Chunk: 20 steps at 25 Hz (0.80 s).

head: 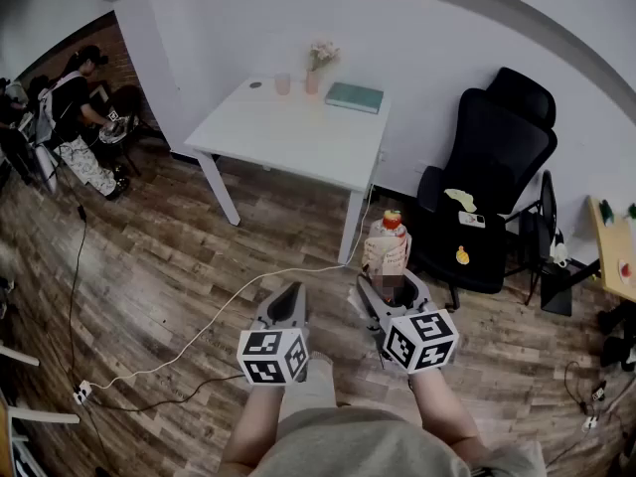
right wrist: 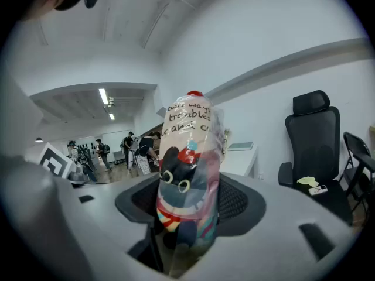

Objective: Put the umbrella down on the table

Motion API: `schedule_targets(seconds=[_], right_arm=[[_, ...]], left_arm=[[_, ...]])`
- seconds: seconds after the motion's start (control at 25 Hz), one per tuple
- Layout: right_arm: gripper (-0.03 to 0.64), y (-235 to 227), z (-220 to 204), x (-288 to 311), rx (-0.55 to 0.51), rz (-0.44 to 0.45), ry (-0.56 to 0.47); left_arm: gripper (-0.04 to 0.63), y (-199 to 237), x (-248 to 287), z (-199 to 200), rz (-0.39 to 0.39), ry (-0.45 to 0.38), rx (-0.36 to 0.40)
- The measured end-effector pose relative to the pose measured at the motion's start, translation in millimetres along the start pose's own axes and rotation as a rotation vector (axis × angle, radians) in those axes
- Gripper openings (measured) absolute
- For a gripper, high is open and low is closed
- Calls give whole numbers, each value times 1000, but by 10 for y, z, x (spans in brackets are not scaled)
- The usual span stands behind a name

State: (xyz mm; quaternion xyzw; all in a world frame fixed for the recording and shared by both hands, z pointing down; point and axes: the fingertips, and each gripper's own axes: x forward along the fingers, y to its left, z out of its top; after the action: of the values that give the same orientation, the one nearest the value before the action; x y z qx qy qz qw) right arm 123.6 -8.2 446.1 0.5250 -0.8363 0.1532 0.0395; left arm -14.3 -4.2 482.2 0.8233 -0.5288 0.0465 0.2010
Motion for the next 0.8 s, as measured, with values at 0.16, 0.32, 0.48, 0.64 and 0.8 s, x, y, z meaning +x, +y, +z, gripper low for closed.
schedule_targets(seconds=[0.16, 0.32, 0.48, 0.64, 0.8], right_arm=[[259, 207, -220, -745, -22, -12, -3], [259, 383, -351, -1241, -41, -11, 5], [259, 507, -356, -1515, -56, -7, -13], [261, 600, -321, -1631, -44, 19, -23], [261, 698, -289, -1702, -64, 30, -35]], left_arm=[[18, -446, -623, -384, -7, 15, -3], [18, -723, -1065, -506, -7, 6, -4], [18, -876, -1289, -537, -18, -11, 18], [18, -969, -1408, -479, -24, -33, 35], [18, -968, -1501, -423, -14, -51, 42]])
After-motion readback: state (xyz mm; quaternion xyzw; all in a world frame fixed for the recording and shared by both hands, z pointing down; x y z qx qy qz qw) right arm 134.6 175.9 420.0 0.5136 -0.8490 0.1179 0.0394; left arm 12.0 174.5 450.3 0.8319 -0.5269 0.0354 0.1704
